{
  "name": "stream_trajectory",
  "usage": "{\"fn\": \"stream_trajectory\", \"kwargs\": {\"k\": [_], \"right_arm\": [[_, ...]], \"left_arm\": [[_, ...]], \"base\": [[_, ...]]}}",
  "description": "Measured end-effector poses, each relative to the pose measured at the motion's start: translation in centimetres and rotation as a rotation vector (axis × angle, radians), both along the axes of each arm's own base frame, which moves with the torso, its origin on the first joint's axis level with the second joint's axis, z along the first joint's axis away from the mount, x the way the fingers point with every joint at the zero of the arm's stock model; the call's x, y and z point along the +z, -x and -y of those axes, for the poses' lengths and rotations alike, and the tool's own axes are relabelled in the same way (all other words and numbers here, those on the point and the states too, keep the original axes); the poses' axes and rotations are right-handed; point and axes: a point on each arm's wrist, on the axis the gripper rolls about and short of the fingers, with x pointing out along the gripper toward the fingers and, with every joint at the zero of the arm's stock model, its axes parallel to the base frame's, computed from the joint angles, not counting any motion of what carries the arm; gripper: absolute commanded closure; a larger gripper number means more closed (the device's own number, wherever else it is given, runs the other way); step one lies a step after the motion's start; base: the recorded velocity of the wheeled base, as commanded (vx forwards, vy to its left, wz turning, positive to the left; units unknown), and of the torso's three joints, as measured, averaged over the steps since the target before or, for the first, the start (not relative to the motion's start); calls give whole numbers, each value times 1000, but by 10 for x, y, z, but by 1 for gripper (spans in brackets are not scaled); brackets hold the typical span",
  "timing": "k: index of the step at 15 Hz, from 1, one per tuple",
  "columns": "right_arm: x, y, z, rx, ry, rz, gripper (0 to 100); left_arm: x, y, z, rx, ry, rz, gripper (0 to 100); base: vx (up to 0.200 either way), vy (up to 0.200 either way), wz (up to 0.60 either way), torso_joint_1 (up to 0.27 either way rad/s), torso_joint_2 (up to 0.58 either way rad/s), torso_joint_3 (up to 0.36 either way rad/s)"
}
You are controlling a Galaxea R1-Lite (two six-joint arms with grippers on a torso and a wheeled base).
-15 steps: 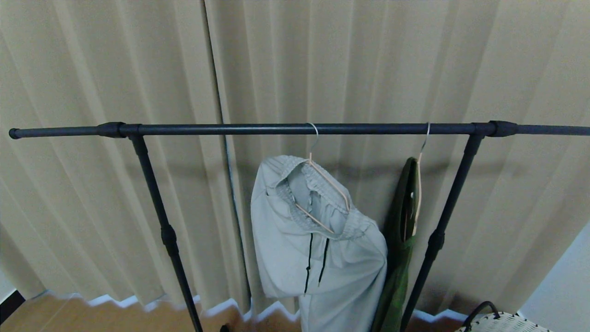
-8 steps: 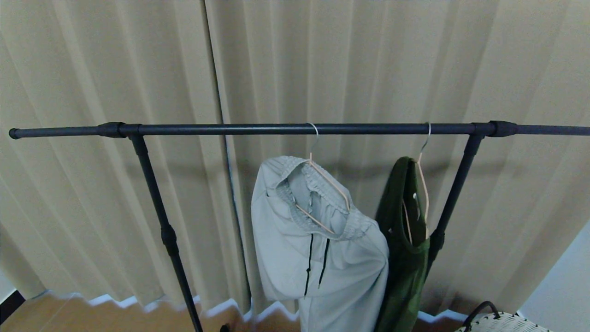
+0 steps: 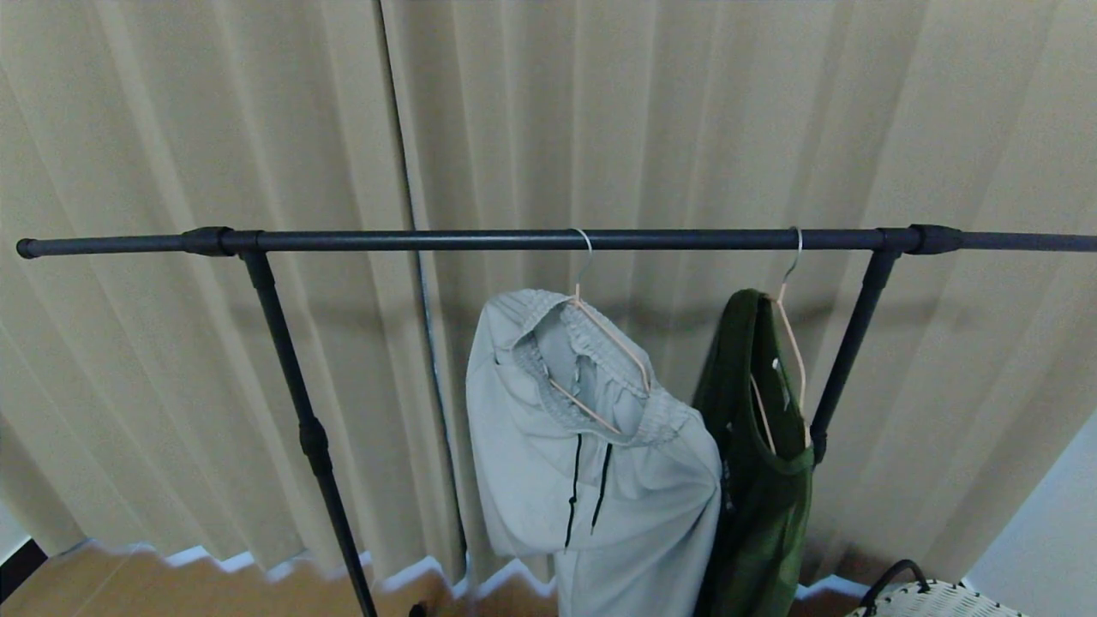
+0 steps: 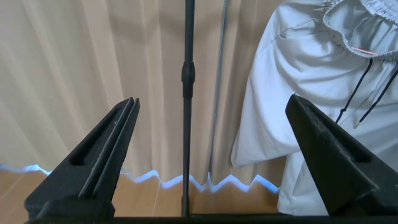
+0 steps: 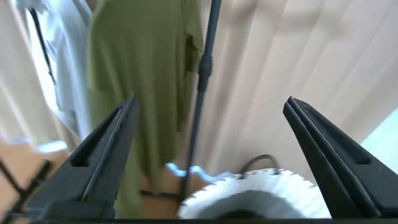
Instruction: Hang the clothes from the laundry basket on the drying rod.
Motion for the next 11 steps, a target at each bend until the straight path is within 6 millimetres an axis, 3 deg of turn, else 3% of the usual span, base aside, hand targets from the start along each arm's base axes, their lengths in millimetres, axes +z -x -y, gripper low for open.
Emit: {"fn": "stream_trajectory", "kwargs": {"k": [2,11], "right_arm": [[-1,0,-2,71,8,0,0],[-1,0,-2,70,18,1,0]], "left_arm": [[0,0,0,0,0,0,0],[0,0,0,0,0,1,0]], "base": [[0,0,0,0,0,0],[0,0,0,0,0,0]]}}
